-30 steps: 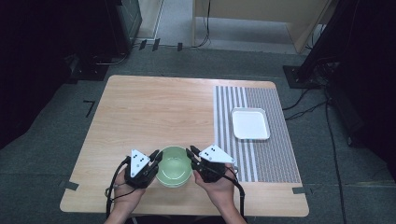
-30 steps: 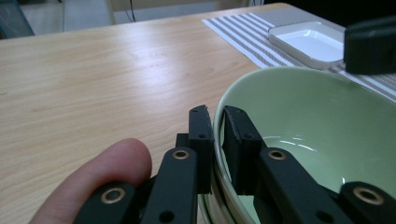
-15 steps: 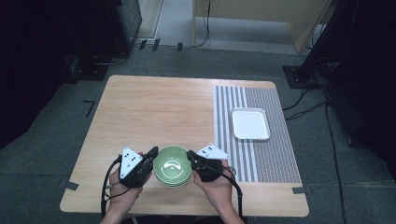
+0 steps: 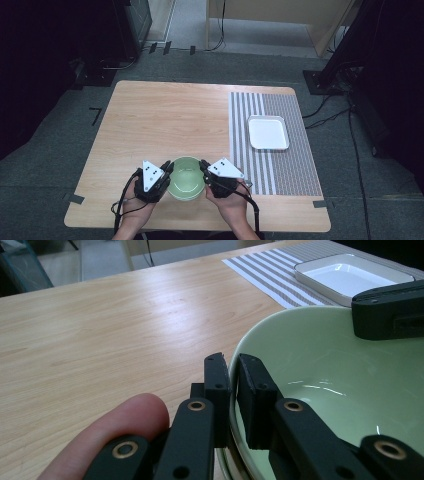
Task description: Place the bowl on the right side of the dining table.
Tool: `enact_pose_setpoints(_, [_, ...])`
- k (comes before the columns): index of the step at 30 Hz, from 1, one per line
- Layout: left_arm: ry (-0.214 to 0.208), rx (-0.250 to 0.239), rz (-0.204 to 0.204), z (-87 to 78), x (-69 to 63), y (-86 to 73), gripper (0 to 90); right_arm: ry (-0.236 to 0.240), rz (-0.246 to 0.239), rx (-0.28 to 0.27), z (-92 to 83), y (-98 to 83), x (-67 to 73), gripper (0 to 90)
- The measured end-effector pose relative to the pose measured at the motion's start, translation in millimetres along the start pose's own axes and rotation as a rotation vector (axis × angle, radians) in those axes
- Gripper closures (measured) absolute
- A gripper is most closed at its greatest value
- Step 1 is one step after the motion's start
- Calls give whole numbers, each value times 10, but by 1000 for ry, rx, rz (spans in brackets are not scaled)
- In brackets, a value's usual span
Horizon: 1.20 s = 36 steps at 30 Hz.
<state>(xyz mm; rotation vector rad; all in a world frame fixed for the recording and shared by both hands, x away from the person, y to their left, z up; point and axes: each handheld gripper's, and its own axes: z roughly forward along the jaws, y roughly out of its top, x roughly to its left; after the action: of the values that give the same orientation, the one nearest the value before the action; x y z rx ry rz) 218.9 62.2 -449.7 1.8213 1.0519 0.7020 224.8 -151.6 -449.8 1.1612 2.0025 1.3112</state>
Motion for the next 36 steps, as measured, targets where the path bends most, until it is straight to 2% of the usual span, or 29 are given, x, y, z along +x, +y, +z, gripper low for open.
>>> enact_pose_setpoints(2, [-5,-9,-8,-7,6,-2,837,-1,-4,-4,-2,-2,1,876])
enact_pose_setpoints(4, [-30,-47,-33,-45,30,20,859,0,-6,-12,-2,-10,1,876])
enact_pose_setpoints(5, [-36,-55,-17,-71,31,51,866,-3,-3,-20,-3,-21,-12,875])
enact_pose_setpoints(9, [-52,-26,-47,-45,66,53,851,9,-2,-33,-7,-31,-22,879])
enact_pose_setpoints(10, [-61,-28,-71,-25,84,31,830,-3,-23,-56,-31,-21,5,882])
enact_pose_setpoints(11, [-61,-28,-71,-25,84,31,806,-11,-37,-63,-39,-19,20,882])
enact_pose_setpoints(12, [-85,-14,-61,-2,75,23,749,-21,-57,-73,-47,-16,37,882])
enact_pose_setpoints(13, [-85,-14,-61,-2,75,23,664,-21,-57,-73,-47,-16,37,882])
enact_pose_setpoints(14, [-94,15,-43,33,49,10,596,-27,-78,-89,-64,-13,54,883])
enact_pose_setpoints(17, [-94,38,-35,70,27,-13,547,-32,-90,-100,-70,-15,61,883])
enact_pose_setpoints(22, [-54,61,4,146,1,-41,523,-53,-159,-151,-116,-5,117,883])
enact_pose_setpoints(23, [-54,61,4,146,1,-41,521,-53,-159,-151,-116,-5,117,883])
enact_pose_setpoints(24, [-46,67,20,167,1,-41,522,-67,-191,-170,-134,-4,147,883])
enact_pose_setpoints(27, [-37,67,24,181,5,-38,540,-90,-253,-204,-163,-7,188,883])
enact_pose_setpoints(28, [-22,61,31,182,11,-32,544,-95,-272,-214,-171,-7,199,883])
enact_pose_setpoints(29, [-22,61,31,182,11,-32,561,-95,-272,-214,-171,-7,199,883])
enact_pose_setpoints(30, [-24,50,36,178,9,-31,576,-103,-295,-222,-185,-6,217,883])
enact_pose_setpoints(33, [-26,30,52,165,-18,-27,690,-104,-305,-232,-190,-8,226,883])
enact_pose_setpoints(35, [-11,7,84,149,-45,-25,718,-104,-307,-226,-184,-8,223,883])
enact_pose_setpoints(36, [-20,1,70,139,-24,-28,746,-100,-300,-224,-179,-16,209,884])
